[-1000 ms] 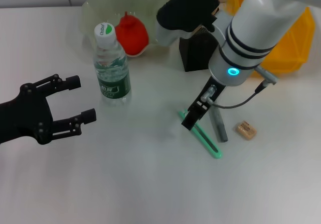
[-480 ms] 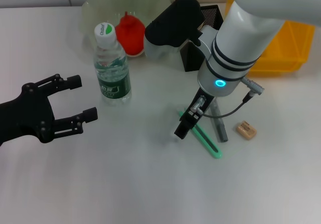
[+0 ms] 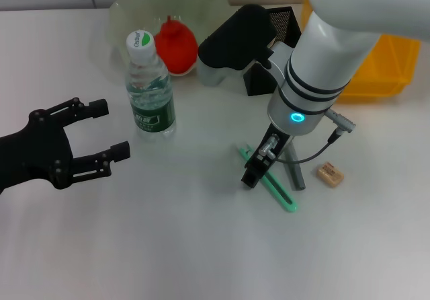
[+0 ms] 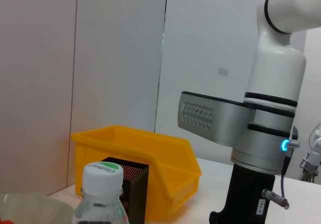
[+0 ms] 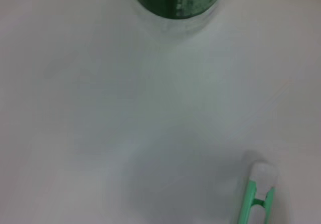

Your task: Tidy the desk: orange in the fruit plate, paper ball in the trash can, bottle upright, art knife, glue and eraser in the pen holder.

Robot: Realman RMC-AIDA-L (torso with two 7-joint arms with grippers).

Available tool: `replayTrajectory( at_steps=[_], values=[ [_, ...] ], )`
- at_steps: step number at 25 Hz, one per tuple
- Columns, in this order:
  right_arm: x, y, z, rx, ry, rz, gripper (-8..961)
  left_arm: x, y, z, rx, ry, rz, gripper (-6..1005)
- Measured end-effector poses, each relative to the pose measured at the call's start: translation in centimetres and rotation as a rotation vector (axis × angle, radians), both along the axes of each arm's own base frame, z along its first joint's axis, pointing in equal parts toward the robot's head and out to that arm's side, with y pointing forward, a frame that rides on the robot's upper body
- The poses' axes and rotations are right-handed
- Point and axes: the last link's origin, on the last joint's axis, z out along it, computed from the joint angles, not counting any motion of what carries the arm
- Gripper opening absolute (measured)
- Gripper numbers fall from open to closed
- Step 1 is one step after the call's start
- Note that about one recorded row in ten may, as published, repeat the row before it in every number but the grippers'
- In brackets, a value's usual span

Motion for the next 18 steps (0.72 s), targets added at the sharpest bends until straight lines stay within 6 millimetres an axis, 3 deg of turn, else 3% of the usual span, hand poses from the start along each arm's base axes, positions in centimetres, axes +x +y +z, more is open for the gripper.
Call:
replayTrajectory(
  at_steps=[6,16,18],
  values=[
    [0.1,-0.16,-0.06,-0.007,-0.006,0.005,652,-0.01,0.06,0.0,0.002,0.002,0.001,844],
    [-0.09,-0.34,-0.03,-0.011,0.007,0.01,174,-0.12,0.0,-0.15,-0.001,-0.002,0.009,844],
    [-0.09,-0.36,-0.01,-0.012,0.008,0.01,160,-0.13,0.0,-0.16,-0.001,-0.002,0.01,844]
  ],
)
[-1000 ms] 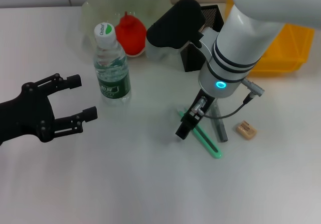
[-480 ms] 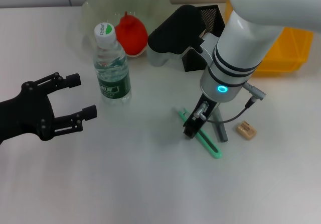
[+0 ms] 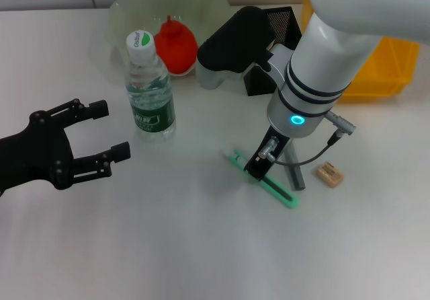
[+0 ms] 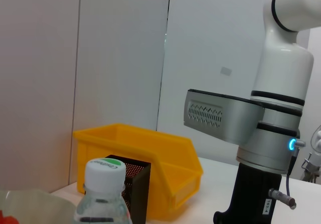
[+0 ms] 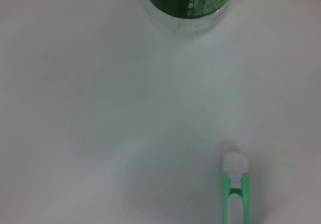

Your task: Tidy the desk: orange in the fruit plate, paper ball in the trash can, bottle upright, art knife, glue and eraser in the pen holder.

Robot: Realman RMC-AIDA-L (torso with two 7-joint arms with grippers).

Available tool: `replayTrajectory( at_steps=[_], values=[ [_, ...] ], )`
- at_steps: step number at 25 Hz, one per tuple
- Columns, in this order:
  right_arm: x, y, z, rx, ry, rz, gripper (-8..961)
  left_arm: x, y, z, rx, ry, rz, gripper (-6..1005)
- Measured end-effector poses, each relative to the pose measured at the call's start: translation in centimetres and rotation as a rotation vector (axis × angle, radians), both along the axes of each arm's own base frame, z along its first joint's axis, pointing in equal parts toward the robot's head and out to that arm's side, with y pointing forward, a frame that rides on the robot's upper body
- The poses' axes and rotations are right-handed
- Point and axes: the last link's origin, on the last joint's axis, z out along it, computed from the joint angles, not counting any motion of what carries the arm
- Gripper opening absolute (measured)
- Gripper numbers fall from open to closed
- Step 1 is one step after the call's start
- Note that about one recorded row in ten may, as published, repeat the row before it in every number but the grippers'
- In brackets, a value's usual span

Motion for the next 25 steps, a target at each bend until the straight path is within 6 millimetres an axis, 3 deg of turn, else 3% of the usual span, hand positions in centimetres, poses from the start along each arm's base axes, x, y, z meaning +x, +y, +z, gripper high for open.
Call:
replayTrajectory(
  at_steps=[5,8,18,23,25],
  values=[
    [-0.26,-0.32,0.3,-0.005,0.017,0.004,124,-0.23,-0.19,-0.22,-0.002,-0.004,0.007,844],
    [-0.23,-0.36,0.42,-0.005,0.017,0.005,28,-0.26,-0.21,-0.27,-0.004,-0.006,0.009,844],
    [-0.52,0.11,0.12,0.027,0.041,0.013,111,-0.41,-0.41,-0.38,-0.002,-0.006,0.011,844],
    [-0.51,0.46,-0.02,0.041,0.046,0.016,343,-0.35,-0.47,-0.41,-0.004,-0.009,0.007,844],
    [-0.5,0.5,-0.05,0.043,0.047,0.017,376,-0.35,-0.47,-0.41,-0.004,-0.009,0.007,844]
  ],
)
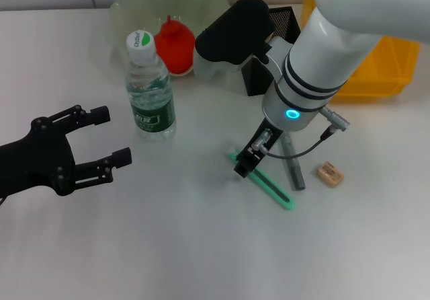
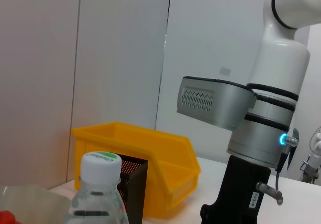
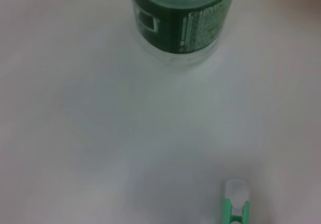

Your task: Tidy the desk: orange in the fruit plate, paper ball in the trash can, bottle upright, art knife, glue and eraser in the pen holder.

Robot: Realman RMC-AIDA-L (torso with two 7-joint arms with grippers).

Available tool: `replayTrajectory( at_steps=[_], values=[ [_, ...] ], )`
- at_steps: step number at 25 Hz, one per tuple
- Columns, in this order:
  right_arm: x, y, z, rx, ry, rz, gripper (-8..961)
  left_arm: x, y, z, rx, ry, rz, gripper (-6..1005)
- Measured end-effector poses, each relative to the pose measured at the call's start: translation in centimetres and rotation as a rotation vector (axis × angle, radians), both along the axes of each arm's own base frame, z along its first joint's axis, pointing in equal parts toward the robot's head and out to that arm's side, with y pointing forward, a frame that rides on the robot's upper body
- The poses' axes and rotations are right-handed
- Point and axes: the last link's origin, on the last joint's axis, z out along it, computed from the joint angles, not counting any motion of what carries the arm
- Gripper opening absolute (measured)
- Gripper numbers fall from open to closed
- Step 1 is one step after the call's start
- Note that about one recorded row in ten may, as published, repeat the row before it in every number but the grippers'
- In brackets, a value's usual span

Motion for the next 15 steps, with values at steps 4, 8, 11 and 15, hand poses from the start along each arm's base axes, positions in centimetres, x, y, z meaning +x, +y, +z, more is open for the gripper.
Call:
replayTrajectory(
  at_steps=[4,8,11,15],
  values=[
    [0.04,0.15,-0.16,0.002,-0.007,0.006,442,0.1,0.13,-0.01,0.001,0.0,-0.004,844],
    [0.27,0.41,-0.38,0.005,-0.024,0.006,457,0.18,0.27,-0.01,0.002,0.002,-0.006,844],
    [0.24,0.41,-0.44,0.003,-0.028,0.011,455,0.2,0.29,-0.01,0.002,0.002,-0.007,844],
    [0.25,0.29,-0.66,-0.003,-0.039,0.03,433,0.2,0.29,-0.01,0.002,0.002,-0.007,844]
  ],
)
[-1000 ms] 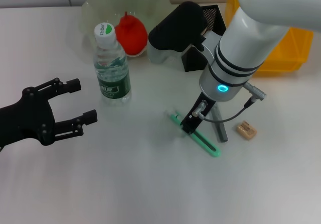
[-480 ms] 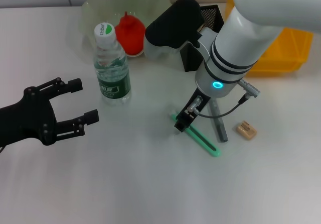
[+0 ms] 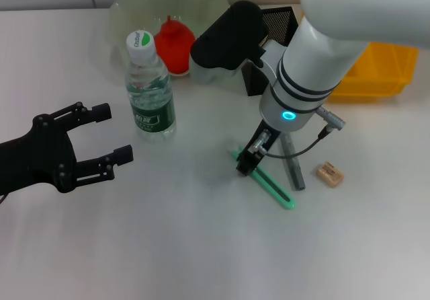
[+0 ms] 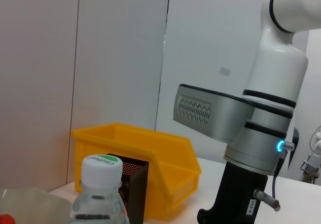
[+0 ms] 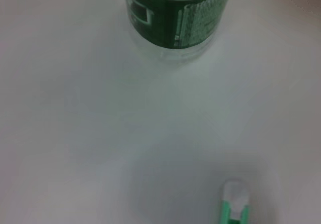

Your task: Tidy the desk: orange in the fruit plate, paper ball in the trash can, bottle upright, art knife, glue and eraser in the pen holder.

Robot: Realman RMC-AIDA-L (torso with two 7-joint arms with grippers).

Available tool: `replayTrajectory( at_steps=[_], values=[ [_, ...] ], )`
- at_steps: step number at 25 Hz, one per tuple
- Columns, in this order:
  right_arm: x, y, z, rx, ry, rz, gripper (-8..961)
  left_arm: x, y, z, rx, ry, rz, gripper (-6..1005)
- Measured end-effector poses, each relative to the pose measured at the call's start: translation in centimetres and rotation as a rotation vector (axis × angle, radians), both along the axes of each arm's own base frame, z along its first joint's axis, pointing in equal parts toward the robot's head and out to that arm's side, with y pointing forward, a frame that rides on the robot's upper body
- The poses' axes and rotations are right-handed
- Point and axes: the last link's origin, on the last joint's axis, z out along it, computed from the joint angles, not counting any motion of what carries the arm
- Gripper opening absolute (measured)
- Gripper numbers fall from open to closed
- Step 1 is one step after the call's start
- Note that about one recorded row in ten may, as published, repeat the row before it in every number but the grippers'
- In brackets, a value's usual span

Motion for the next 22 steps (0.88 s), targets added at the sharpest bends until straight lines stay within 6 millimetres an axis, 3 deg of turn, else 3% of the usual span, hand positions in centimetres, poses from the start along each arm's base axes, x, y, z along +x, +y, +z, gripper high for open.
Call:
replayTrajectory(
  at_steps=[9,13,16,19,22],
  values=[
    [-0.4,-0.5,-0.4,-0.026,0.009,0.013,341,0.0,0.0,0.0,0.0,0.0,0.0,844],
    [-0.3,-0.6,-0.2,-0.03,0.015,0.005,158,-0.1,-0.1,0.0,0.0,0.0,0.002,844],
    [-0.6,-0.8,0.0,-0.034,0.027,0.004,159,-0.1,-0.1,0.0,0.0,0.0,0.005,844],
    [-1.2,-0.8,1.3,-0.025,0.063,0.011,160,-0.2,-0.2,0.0,0.0,0.0,0.008,844],
    [-2.2,-0.3,4.1,0.034,0.138,0.03,160,-0.2,-0.2,0.0,0.0,0.0,0.01,844]
  ],
)
